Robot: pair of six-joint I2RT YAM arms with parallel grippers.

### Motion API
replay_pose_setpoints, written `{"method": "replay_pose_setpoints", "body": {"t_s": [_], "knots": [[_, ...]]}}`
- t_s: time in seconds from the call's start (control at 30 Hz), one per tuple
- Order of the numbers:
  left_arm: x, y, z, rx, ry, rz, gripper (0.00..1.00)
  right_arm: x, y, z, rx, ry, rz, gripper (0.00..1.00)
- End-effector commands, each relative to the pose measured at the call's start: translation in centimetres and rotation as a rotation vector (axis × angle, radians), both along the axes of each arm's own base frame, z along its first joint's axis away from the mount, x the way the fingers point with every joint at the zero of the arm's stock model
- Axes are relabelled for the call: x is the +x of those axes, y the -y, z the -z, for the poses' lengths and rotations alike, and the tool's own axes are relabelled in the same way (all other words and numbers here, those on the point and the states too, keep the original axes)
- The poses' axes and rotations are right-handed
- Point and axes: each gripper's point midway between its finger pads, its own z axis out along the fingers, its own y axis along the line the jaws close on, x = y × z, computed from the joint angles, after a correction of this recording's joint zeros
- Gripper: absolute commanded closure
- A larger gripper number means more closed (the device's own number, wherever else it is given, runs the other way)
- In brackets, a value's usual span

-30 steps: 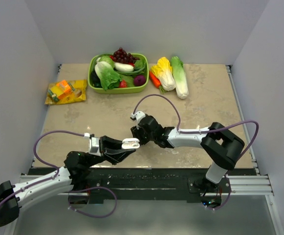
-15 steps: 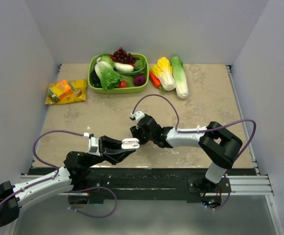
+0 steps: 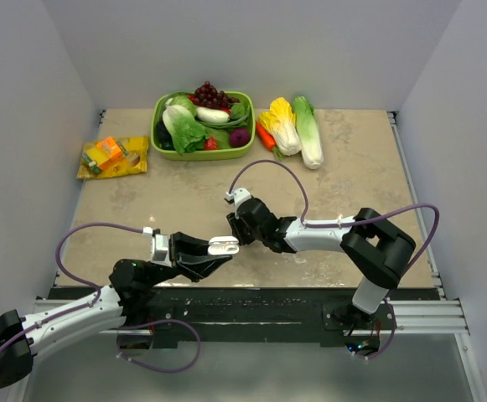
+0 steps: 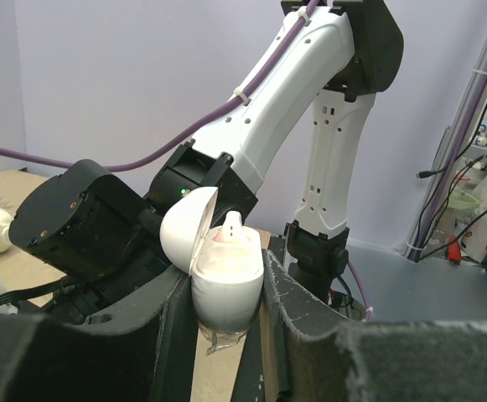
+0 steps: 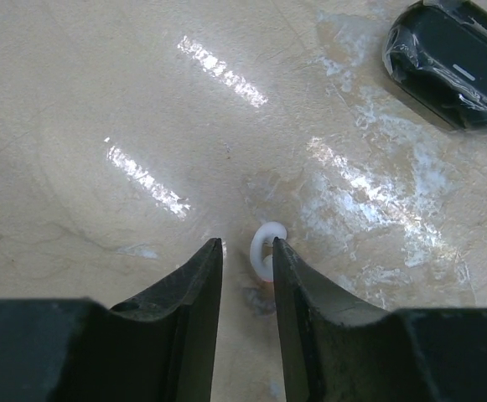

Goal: Insert the wireless bluetooth earbuds into the charging case
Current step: Pick up the earbud from the center of the board.

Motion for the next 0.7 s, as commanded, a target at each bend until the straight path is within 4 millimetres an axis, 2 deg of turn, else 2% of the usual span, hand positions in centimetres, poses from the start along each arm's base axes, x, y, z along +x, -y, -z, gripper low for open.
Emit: {"method": "replay_pose_setpoints", "body": {"t_s": [0.0,0.2,0.67], "knots": [[-0.47,-0.44,3.64,0.029,-0.032,0.007,1.0,0.76,0.27,-0.74,-0.012,0.029,0.03,0.68],[-0.46,-0.4,3.75,0.031,-0.037,0.008,1.0,0.9,0.53,-0.56,-0.023,0.032,0.042,0.72],[-0.47,-0.39,3.79,0.033,-0.036,0.009,1.0,1.15,0.99,-0.09,-0.05,0.035,0.063,0.74]]}}
